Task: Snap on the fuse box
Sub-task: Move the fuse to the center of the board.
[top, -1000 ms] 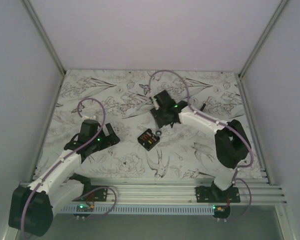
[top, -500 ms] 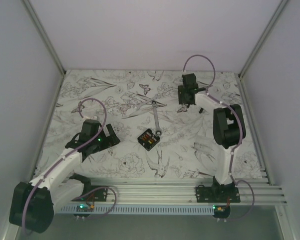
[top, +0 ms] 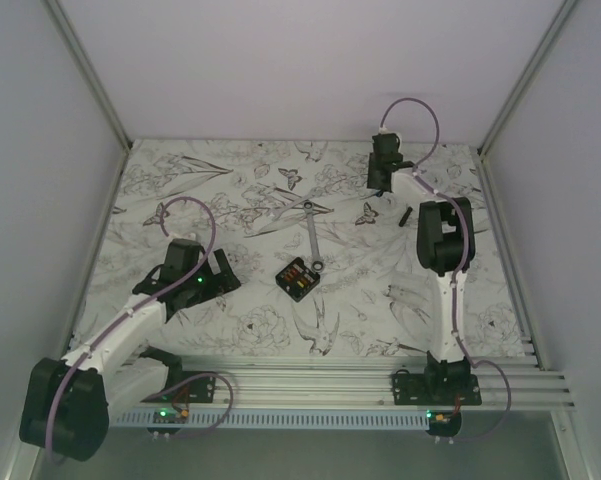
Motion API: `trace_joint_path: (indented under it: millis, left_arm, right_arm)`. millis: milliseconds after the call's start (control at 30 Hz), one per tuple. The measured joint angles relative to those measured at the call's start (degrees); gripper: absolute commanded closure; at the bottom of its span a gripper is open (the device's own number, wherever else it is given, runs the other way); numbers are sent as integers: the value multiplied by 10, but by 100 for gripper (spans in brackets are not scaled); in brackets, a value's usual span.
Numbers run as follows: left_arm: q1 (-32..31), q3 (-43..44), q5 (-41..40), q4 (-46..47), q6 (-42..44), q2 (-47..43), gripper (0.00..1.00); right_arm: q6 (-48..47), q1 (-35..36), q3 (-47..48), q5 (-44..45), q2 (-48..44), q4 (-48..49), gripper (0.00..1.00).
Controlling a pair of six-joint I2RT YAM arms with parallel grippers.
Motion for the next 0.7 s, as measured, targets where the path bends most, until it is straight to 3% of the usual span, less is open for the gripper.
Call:
trace_joint_path:
  millis: [700]
  left_arm:
    - [0, 0, 0, 0, 5, 2, 0]
  right_arm:
    - [-2, 0, -35, -4, -12, -25, 56]
